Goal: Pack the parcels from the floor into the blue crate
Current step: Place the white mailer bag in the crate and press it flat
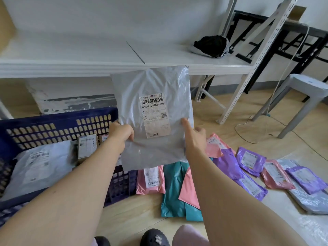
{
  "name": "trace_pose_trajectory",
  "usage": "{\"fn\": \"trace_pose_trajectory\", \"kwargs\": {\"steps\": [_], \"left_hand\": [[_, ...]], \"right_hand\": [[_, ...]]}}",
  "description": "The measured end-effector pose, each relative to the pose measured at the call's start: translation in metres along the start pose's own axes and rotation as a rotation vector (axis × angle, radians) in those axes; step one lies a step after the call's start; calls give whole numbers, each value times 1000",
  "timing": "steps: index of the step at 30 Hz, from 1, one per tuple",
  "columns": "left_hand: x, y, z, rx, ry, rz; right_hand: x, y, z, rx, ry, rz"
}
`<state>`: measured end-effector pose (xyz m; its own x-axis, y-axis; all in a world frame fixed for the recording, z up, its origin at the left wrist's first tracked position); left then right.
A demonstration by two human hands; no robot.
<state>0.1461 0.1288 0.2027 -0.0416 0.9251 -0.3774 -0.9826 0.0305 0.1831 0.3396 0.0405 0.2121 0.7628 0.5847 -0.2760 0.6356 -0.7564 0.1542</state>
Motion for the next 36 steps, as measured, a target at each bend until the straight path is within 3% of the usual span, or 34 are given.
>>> {"fn": "trace_pose_trajectory", "kwargs": {"steps": [16, 24, 36], "left_hand": [[30, 174, -26, -74, 1, 423], [52, 235, -51, 76, -26, 557], [82, 303, -120, 310, 167, 661]], "right_hand": [[-70, -149, -4, -202, 194, -428], [-81, -211, 30, -489, 221, -633], [-109, -296, 82, -744, 188, -895]]}}
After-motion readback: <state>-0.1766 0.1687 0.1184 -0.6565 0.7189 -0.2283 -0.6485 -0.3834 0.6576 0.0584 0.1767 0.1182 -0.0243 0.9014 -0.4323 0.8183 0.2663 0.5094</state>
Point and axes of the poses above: each hand's wrist, its own x-axis towards the middle knuckle, its own y-axis out of the back of the hand, z = x × y, the point moved 3 cm from there along x, towards the middle knuckle, and after that the axes turned 3 degrees about x, right-handed, at the moved point
